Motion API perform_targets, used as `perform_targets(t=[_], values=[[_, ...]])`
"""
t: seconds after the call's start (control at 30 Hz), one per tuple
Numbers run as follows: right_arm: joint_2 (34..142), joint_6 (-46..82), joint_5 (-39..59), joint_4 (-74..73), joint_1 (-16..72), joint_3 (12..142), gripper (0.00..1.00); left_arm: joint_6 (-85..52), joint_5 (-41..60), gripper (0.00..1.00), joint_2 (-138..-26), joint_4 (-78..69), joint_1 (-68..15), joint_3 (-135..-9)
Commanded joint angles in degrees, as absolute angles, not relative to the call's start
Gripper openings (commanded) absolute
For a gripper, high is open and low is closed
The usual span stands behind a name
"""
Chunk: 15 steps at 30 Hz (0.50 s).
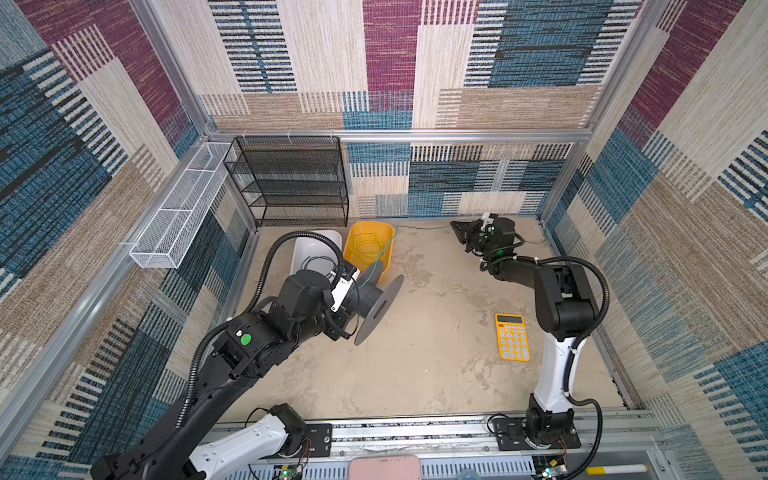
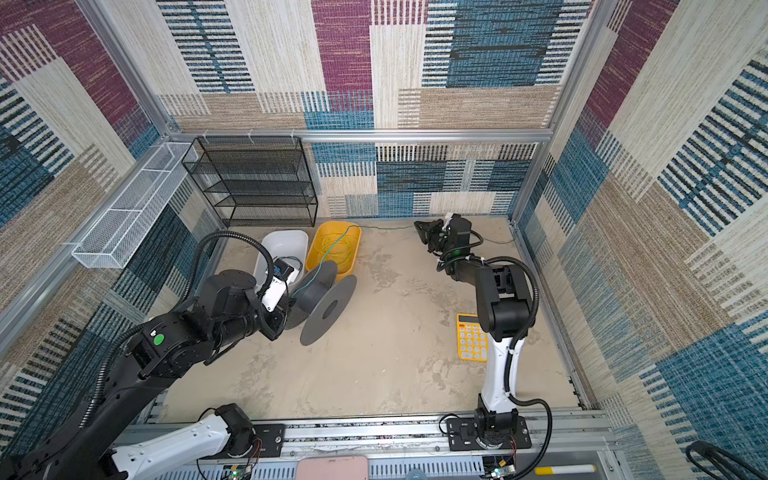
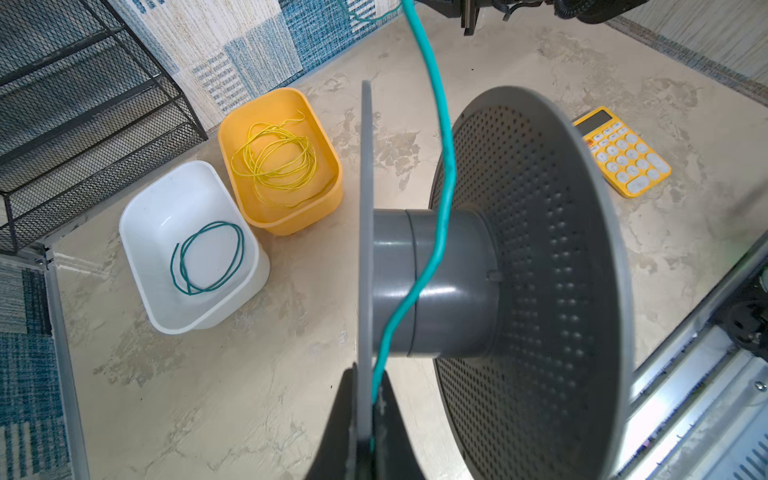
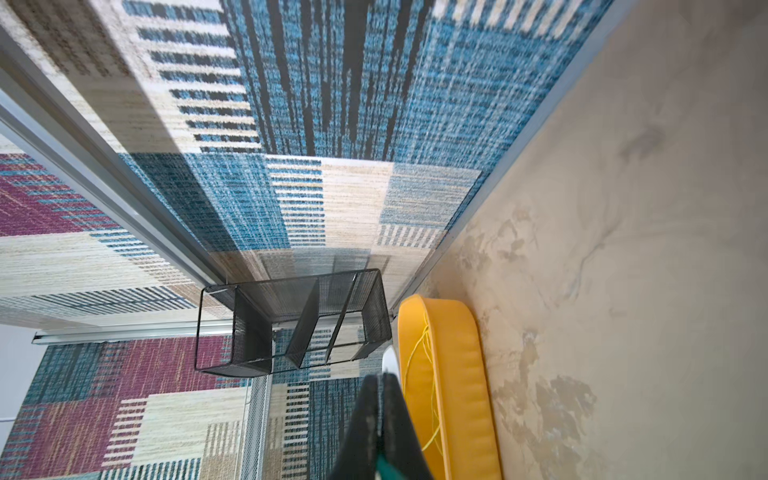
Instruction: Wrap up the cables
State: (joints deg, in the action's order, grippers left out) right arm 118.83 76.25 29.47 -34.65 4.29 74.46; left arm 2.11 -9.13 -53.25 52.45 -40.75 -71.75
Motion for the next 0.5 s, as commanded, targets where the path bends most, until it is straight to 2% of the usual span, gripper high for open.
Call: perform_targets(t=[0.0, 0.17, 0.47], values=[[118.58, 68.22, 26.44, -27.9, 3.45, 76.93, 0.0, 1.63, -11.52, 0.0, -52.13, 51.73, -40.64, -72.32], [116.54, 58.65, 21.34, -22.42, 3.43, 76.65, 0.0, 0.28, -11.25, 0.0, -51.24, 53.07, -40.1, -75.51], [114.28, 52.71, 17.69, -21.54, 4.22, 70.75, 0.0, -1.67, -3.91, 0.0, -54.1, 51.76, -38.46, -82.28]])
